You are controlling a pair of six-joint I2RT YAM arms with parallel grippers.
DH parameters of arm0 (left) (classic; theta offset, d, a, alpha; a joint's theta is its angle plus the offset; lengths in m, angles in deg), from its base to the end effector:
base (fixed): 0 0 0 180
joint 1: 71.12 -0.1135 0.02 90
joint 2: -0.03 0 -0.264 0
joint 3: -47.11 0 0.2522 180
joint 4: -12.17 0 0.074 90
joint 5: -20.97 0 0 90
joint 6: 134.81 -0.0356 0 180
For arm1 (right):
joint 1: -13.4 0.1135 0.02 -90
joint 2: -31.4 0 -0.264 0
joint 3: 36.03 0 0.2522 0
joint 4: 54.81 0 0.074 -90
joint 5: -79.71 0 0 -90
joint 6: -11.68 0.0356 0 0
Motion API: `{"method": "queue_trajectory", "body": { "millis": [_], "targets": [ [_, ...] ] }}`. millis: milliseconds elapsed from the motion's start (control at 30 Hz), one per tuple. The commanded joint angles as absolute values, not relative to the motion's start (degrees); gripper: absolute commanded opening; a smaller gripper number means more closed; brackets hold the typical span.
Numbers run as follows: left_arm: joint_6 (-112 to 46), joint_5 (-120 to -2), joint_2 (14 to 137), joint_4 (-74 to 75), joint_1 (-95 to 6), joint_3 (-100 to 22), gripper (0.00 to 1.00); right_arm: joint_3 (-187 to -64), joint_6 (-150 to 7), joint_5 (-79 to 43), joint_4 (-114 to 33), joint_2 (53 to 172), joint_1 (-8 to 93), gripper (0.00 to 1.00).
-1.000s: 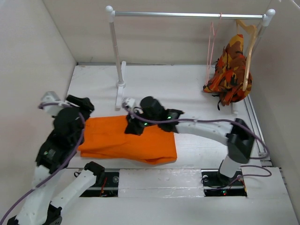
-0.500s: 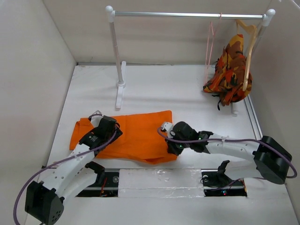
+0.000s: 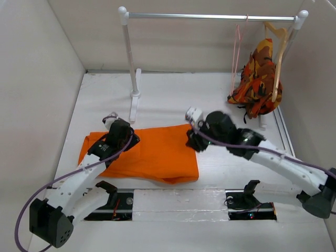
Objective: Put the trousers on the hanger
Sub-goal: Fold the trousers at the center of the board, then pick up the hanger from the clothesline.
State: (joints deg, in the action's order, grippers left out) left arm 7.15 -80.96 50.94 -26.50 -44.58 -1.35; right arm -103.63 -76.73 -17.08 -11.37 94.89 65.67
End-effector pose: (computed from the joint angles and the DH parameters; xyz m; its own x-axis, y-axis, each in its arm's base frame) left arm 0.1710 -0.0772 0.2361 -0.5971 -0.5631 -0.5713 -0.2798 0.8137 -0.5095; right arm 0.1425 0.1910 0.2985 -0.4110 -0.4862 -0.7711 -0.8302 0.5490 0.0964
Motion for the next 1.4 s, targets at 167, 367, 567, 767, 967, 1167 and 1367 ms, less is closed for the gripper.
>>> {"method": "queue_trajectory", "body": {
  "millis": [167, 367, 567, 767, 967, 1167, 1367],
  "targets": [
    [-4.72, -80.99, 57.23, -20.14, -37.4, -19.01, 0.0, -140.91, -94.04, -7.92, -1.76, 95.47, 44.65, 0.0],
    [-6.14, -75.55, 60.76, -14.78, -35.18, -21.85, 0.03, -151.04, -94.67, -17.94, -5.27, 103.55, 26.94, 0.5],
    [-6.32, -71.5, 58.83, -13.37, -35.18, -17.56, 0.41, -155.25, -92.56, -27.69, -8.35, 113.66, 17.63, 0.71],
    [-5.44, -71.32, 56.01, -13.81, -35.18, -12.8, 0.42, -155.0, -90.18, -31.38, -12.56, 119.73, 17.01, 0.72],
    [-5.17, -70.97, 56.01, -13.99, -35.18, -11.74, 0.42, -149.82, -89.57, -25.94, -14.67, 118.95, 18.14, 0.33],
    [-6.4, -70.27, 58.82, -14.51, -35.18, -15.69, 0.59, -147.17, -89.13, -20.67, -16.35, 115.78, 18.68, 0.0],
    [-10.53, -70.35, 63.91, -15.39, -35.18, -26.23, 0.64, -148.31, -89.48, -16.97, -17.23, 112.36, 19.2, 0.0]
  ]
}}
